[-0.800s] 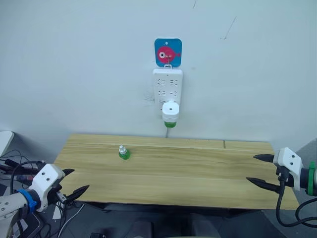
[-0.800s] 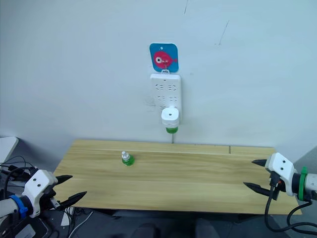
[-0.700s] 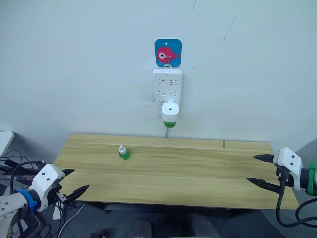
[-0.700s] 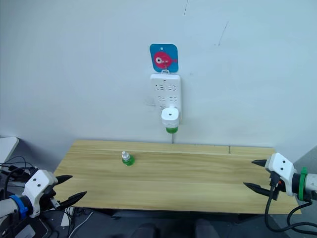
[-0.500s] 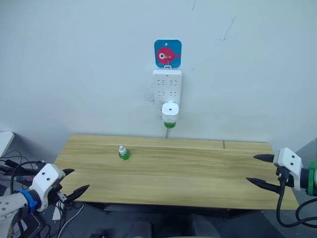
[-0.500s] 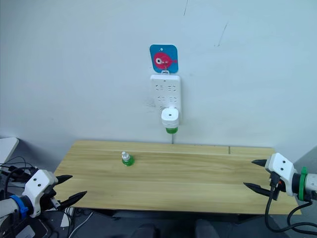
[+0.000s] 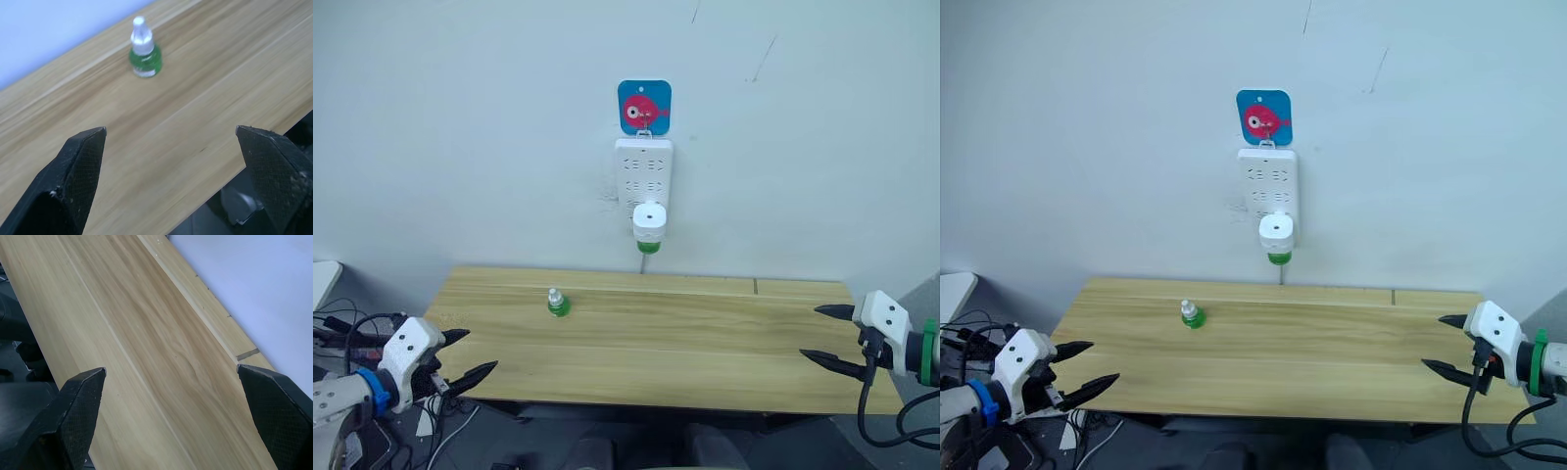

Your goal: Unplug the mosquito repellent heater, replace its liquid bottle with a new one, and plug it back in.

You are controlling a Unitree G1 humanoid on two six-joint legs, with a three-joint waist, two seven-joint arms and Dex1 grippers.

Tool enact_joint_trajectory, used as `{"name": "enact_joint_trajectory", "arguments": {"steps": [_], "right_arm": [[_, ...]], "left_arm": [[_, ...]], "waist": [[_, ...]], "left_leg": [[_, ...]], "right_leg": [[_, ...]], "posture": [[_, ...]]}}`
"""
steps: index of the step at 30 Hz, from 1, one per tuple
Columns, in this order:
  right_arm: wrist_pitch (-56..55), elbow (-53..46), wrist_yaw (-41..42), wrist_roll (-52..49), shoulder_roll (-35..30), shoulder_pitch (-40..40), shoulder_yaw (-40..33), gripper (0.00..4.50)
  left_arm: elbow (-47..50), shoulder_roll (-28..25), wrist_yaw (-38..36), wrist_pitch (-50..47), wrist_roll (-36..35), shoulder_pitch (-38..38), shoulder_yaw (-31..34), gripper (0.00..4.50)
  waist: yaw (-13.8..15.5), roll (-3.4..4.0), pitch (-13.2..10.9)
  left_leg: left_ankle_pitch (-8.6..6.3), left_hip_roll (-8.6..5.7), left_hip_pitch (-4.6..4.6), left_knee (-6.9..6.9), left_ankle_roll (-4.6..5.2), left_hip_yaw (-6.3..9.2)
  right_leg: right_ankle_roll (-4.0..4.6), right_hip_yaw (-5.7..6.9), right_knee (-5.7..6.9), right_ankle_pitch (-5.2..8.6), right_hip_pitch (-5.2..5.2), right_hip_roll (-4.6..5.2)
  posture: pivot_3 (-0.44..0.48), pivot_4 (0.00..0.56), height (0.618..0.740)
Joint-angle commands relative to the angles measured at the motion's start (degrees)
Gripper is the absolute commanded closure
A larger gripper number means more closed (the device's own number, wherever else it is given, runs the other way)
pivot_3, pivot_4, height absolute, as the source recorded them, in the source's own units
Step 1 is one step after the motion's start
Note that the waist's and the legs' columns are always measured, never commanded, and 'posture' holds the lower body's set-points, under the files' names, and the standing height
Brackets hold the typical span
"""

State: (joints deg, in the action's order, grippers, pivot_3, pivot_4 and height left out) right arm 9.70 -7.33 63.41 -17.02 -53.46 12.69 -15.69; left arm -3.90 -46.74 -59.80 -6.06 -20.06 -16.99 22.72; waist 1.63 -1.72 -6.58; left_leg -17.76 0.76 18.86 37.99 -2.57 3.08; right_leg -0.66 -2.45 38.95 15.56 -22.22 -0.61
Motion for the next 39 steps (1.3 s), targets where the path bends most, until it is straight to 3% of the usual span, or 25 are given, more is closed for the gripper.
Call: {"name": "enact_joint_trajectory", "arguments": {"steps": [1,7,13,21,28,39], "right_arm": [[0.51,-2.3,-0.54,-0.78,-0.33,-0.43,-1.39,0.01],[1.55,-4.86,-1.59,-0.92,0.09,1.27,-2.32,0.01],[8.14,-17.68,-4.73,-6.77,1.28,-0.29,-3.69,0.01],[23.93,-34.27,-17.48,-16.66,4.98,-10.53,-0.08,0.01],[32.23,-41.92,-26.09,-21.5,7.46,-10.66,-0.53,0.01],[37.43,-48.36,-33.59,-26.33,7.01,-10.1,-3.2,0.01]], "left_arm": [[0.21,-0.13,-0.85,0.32,-2.3,1.14,2.21,0.0],[-4.17,-1.17,-0.57,6.31,0.29,2.73,2.44,0.0],[2.7,1.12,2.6,-3.78,-6.71,10.44,0.58,0.0],[6.39,6.47,8.08,-13.3,-8.77,23.93,-6.13,0.0],[-2.71,9.66,5.8,-11.97,-6.51,37.68,-12.4,0.0],[-22.43,14.51,1.57,-2.48,-0.67,53.09,-17.6,0.0]], "waist": [[-0.04,0.02,0.02],[-0.15,0.03,0.03],[-0.2,0.09,-0.1],[-1.42,0.09,-0.26],[-2.57,0.0,-0.52],[-5.94,-0.17,-1.87]], "left_leg": [[0.0,0.0,0.0,0.0,0.0,0.0],[0.0,0.0,0.0,-0.02,0.0,-0.02],[0.0,0.03,0.0,0.03,0.0,0.0],[-0.01,-0.01,0.04,0.0,-0.03,0.02],[-0.02,-0.08,0.06,0.0,-0.03,0.05],[-0.02,-0.16,0.07,0.0,-0.02,0.02]], "right_leg": [[0.0,0.0,0.0,0.0,0.0,0.0],[0.0,-0.01,-0.01,0.0,-0.02,-0.02],[0.0,-0.01,0.0,0.0,0.01,-0.03],[-0.09,-0.04,-0.05,0.01,-0.05,-0.18],[-0.1,-0.04,-0.13,0.01,-0.1,-0.19],[-0.12,-0.05,-0.19,0.02,-0.1,-0.29]], "posture": [[0.149,0.057,0.74],[0.13,0.061,0.74],[0.073,0.087,0.74],[-0.018,0.1,0.74],[-0.105,0.116,0.74],[-0.207,0.15,0.74]]}}
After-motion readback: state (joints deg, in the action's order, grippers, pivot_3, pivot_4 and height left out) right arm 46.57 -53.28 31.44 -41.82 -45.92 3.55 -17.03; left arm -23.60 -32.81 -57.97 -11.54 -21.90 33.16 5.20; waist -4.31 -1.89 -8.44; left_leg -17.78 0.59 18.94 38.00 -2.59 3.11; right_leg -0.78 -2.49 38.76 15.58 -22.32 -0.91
